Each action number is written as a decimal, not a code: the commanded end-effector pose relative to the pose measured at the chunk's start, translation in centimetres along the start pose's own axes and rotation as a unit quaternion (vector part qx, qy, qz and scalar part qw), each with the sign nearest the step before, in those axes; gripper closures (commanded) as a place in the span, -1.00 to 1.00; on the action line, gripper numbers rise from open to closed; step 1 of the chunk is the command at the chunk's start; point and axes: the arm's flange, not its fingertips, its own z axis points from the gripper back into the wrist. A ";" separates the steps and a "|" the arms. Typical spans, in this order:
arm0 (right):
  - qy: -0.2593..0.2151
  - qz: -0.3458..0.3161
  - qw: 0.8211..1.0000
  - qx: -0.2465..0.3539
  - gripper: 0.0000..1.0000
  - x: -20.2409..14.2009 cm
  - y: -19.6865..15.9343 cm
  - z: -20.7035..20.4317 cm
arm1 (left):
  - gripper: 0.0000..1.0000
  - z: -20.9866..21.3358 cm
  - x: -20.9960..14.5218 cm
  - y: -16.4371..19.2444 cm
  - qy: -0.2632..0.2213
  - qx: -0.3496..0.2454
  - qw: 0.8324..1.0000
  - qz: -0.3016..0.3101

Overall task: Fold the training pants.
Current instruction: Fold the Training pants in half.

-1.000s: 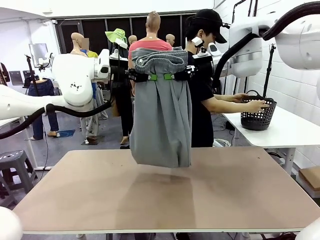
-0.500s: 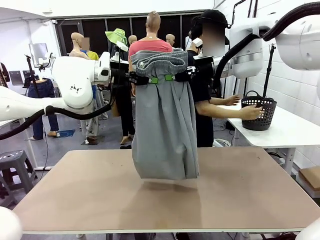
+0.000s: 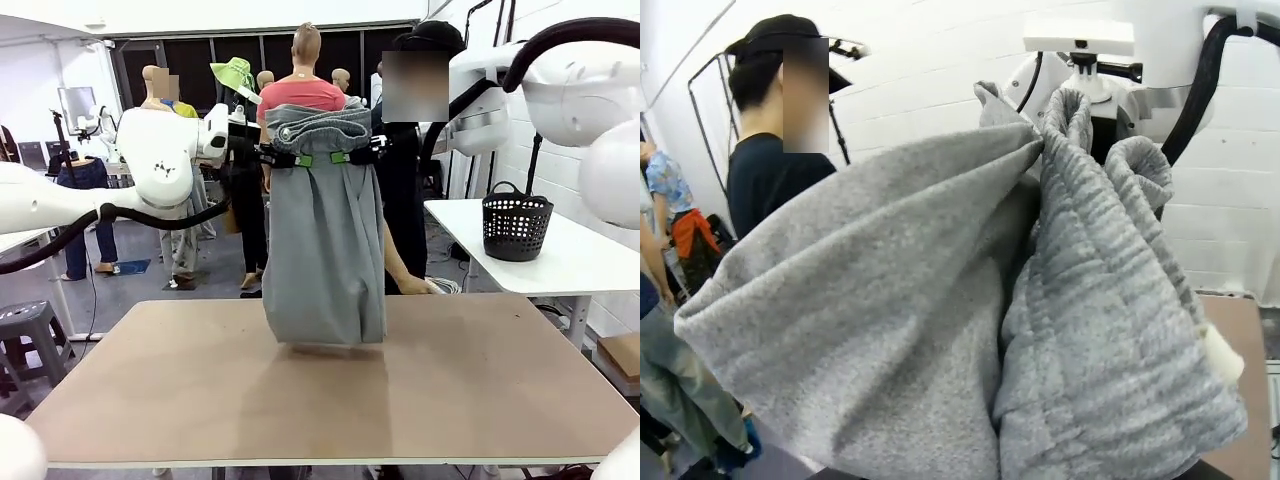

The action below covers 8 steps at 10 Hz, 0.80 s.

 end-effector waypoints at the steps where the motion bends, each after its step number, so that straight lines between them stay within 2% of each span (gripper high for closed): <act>1: 0.022 0.014 1.000 -0.017 1.00 1.5 -2.8 0.4 | 1.00 -2.0 1.6 2.8 -0.002 0.025 0.999 -0.040; 2: 0.031 0.038 0.999 -0.020 1.00 1.2 -3.3 0.6 | 1.00 -2.5 1.1 3.8 -0.008 0.031 0.997 -0.066; 4: 0.043 0.057 0.997 -0.005 1.00 -0.9 -3.2 0.8 | 1.00 -2.5 -2.0 5.5 -0.029 0.024 0.995 -0.091; 6: 0.060 0.042 0.997 0.023 1.00 -4.8 -1.7 0.6 | 1.00 -1.9 -5.7 5.9 -0.031 0.014 0.994 -0.104; 8: 0.063 0.007 0.997 0.033 1.00 -8.1 -0.7 0.0 | 1.00 -1.5 -7.9 5.8 -0.032 0.002 0.997 -0.077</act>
